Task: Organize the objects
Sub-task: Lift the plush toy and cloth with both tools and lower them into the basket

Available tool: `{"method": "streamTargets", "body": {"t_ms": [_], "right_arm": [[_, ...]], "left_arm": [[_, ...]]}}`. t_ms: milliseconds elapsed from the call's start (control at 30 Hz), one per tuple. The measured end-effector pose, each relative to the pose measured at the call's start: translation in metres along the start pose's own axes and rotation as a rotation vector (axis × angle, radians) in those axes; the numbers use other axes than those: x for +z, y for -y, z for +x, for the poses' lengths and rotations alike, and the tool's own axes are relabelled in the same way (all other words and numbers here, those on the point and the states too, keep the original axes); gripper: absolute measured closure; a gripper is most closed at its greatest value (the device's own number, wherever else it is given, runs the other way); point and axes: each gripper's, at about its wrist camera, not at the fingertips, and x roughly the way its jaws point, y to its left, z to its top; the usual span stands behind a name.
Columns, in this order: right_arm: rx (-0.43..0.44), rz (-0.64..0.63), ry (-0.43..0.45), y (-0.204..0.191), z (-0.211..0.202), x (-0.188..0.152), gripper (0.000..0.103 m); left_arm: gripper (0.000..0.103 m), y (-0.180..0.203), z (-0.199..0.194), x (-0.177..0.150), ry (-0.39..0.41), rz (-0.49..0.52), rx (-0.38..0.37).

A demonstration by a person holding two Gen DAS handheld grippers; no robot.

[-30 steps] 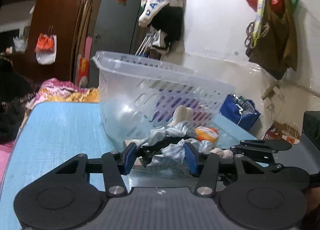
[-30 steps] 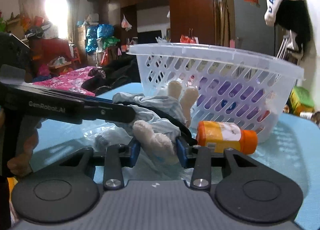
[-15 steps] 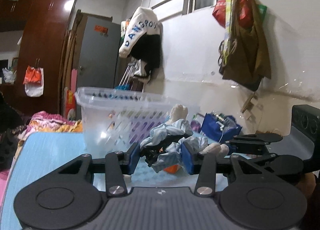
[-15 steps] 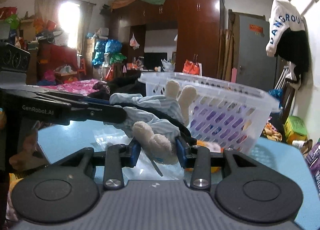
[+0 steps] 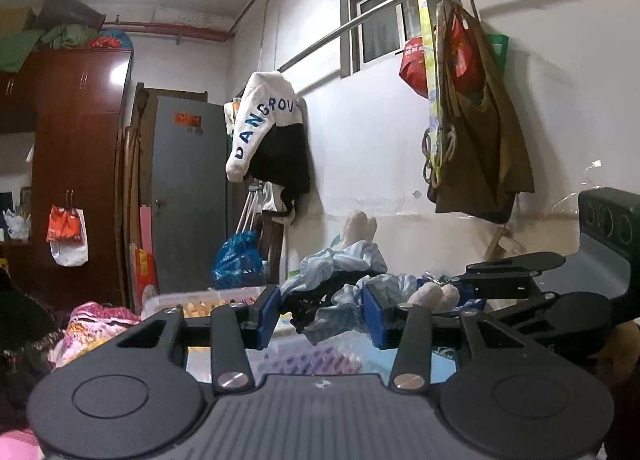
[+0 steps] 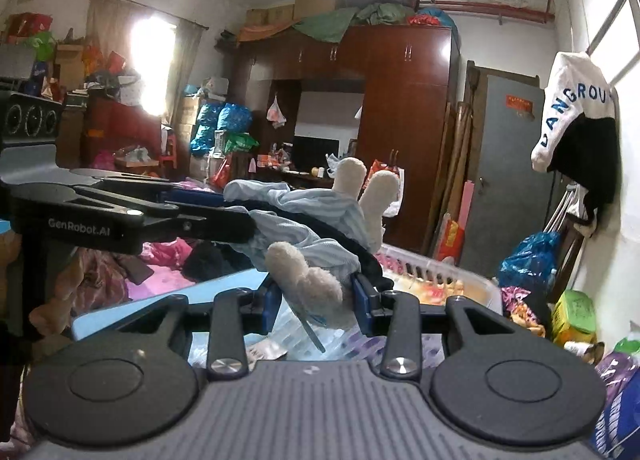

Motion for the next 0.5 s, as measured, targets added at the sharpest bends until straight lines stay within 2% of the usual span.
{"method": "streamTargets", "body": {"t_ms": [500], "right_arm": [[-0.011, 0.005, -0.047, 0.011, 0.035, 0.002, 0.062]], "left_arm": [[0.055, -0.025, 0.034, 0.013, -0.030, -0.003, 0.040]]}}
